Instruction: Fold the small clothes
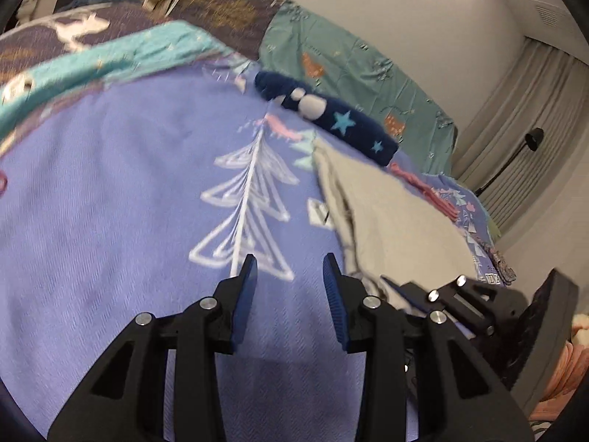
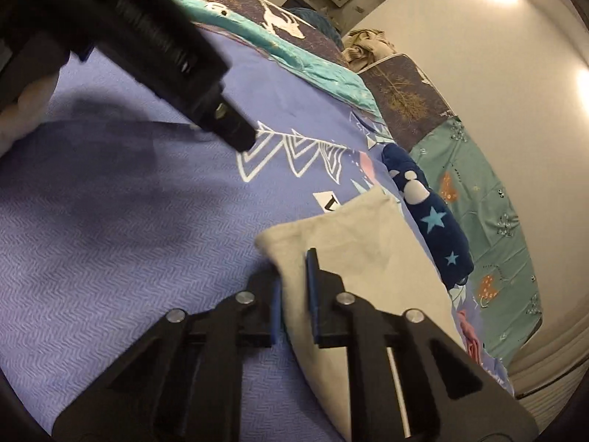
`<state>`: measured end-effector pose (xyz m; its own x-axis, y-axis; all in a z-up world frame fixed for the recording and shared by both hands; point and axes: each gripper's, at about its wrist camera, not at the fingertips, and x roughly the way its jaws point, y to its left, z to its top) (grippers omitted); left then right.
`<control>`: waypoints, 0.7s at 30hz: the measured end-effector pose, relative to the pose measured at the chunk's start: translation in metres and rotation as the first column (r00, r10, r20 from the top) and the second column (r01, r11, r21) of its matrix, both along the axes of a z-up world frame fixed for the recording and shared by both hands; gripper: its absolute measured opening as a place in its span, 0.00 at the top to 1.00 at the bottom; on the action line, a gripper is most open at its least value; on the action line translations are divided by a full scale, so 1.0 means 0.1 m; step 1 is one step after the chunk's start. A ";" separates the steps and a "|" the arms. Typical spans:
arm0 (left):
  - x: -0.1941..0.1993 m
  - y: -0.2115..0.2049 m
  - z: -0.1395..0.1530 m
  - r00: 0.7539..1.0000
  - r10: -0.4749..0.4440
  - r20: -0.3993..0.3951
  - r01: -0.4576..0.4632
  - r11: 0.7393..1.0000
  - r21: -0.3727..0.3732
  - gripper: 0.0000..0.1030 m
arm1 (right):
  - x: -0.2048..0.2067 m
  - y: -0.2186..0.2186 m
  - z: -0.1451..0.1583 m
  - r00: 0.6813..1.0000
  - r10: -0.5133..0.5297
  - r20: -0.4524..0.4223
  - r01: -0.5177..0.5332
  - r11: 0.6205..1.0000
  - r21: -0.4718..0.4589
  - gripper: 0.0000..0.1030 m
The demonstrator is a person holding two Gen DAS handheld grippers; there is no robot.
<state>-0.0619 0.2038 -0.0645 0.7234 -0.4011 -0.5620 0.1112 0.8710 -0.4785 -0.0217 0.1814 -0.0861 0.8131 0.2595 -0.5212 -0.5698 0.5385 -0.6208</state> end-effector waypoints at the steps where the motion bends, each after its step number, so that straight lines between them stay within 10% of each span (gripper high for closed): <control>1: 0.02 0.01 0.07 1.000 -0.013 0.020 0.013 1.000 -0.004 0.63 | 0.00 -0.06 0.07 1.000 -0.005 -0.003 0.005 0.999 0.040 0.94; 8: 0.48 -0.10 0.20 0.990 -0.138 0.003 0.138 0.990 -0.020 0.54 | 0.18 -0.46 0.58 0.988 -0.068 -0.136 0.110 0.936 0.334 0.96; 16: 1.52 -0.37 -0.22 0.944 -0.285 -0.164 0.227 0.926 -0.303 0.52 | 0.14 -0.44 0.59 0.984 -0.074 -0.159 0.126 0.929 0.349 0.96; 21: 1.88 -0.52 -0.32 0.947 -0.267 -0.181 0.197 0.923 -0.329 0.95 | 0.10 -0.39 0.59 0.982 -0.039 -0.184 0.105 0.926 0.363 0.97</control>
<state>0.1263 0.1516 -0.0967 0.4627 -0.7185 -0.5193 0.1554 0.6424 -0.7504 -0.0114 0.1429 -0.0266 0.7445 0.4045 -0.5311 -0.6001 0.7540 -0.2669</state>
